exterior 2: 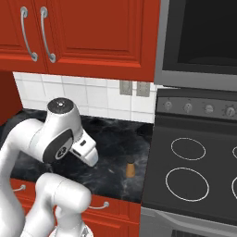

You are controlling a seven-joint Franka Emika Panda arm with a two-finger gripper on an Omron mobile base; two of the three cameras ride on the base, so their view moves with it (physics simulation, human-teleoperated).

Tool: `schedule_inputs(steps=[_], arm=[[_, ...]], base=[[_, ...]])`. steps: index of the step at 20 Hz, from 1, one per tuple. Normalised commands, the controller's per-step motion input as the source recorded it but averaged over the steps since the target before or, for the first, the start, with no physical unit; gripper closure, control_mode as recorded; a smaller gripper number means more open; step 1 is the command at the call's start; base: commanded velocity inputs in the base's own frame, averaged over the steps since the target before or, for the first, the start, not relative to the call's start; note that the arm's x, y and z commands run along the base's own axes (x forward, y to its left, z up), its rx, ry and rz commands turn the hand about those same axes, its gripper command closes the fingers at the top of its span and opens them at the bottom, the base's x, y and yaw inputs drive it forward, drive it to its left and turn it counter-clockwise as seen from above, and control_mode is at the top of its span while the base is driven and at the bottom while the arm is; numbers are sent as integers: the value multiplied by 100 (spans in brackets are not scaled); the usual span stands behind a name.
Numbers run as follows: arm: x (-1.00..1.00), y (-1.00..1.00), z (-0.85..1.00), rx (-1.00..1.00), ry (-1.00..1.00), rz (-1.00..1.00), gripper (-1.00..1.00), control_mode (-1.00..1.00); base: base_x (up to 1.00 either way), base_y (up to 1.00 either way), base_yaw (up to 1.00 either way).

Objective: Take 2 condiments from the cabinet and move them on the counter near the stove.Make sure the condiments are lined up with each other, next to each other.

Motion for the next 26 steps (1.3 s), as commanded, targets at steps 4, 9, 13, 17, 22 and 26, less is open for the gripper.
schedule_inputs(steps=[4,9,13,17,22,26], arm=[[-14,43,51,-1,-7,0,-100,-100],[-27,29,52,0,-1,0,-100,-100],[-35,24,46,-5,0,0,-100,-100],[-37,34,30,-19,-2,0,-100,-100],[-20,30,26,-19,-11,5,-100,-100],[-25,6,34,-8,-21,4,-100,-100]], base=[[0,0,0],[0,0,0],[0,0,0],[0,0,0],[0,0,0],[0,0,0]])
